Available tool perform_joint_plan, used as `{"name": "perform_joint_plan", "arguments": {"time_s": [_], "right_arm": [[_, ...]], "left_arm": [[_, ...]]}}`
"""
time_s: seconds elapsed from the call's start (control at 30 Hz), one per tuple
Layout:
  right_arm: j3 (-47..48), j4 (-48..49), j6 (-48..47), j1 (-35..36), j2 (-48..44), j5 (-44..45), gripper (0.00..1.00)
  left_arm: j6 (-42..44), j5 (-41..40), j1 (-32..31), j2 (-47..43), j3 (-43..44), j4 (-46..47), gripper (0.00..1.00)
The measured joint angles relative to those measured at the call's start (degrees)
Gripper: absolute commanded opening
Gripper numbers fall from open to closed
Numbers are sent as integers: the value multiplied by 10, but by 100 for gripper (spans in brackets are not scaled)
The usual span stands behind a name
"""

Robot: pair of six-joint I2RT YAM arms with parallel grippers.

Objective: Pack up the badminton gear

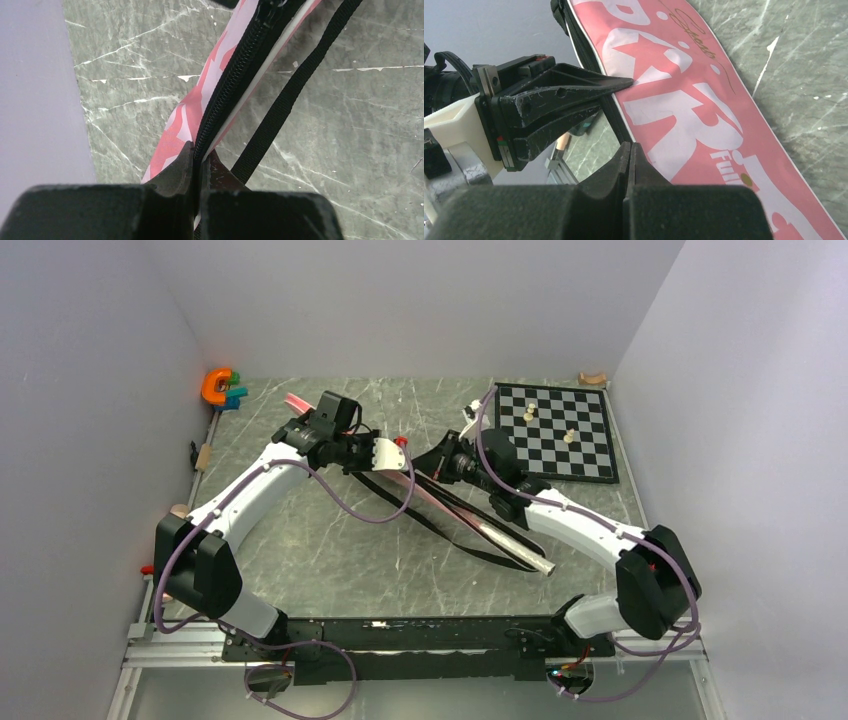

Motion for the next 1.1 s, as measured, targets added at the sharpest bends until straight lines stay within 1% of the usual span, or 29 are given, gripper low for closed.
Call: {"name": "perform_joint_plan", "arguments": {"time_s": [0.23,0.5,0.7,0.83,1.03,1.07,1.1], "right_arm": [[-20,-46,-12,-3,-50,24,0],[-70,-148,-35,-8,-183,72,0],[-104,-205,-38,-10,-258,96,0],[-114,-248,-45,-10,-293,111,0],[-111,-303,-71,-10,-322,131,0],[-107,-315,-78,-10,-323,132,7],[-104,-321,-82,-10,-323,132,19]], "left_arm": [[0,-2,-1,0,0,0,0],[-1,-1,-2,0,1,5,0],[-5,-3,-2,1,4,2,0],[-5,-7,-2,3,5,1,0],[-5,-11,-2,6,7,1,0],[-5,-11,-2,6,7,1,0],[-5,-11,-2,7,7,1,0]]}}
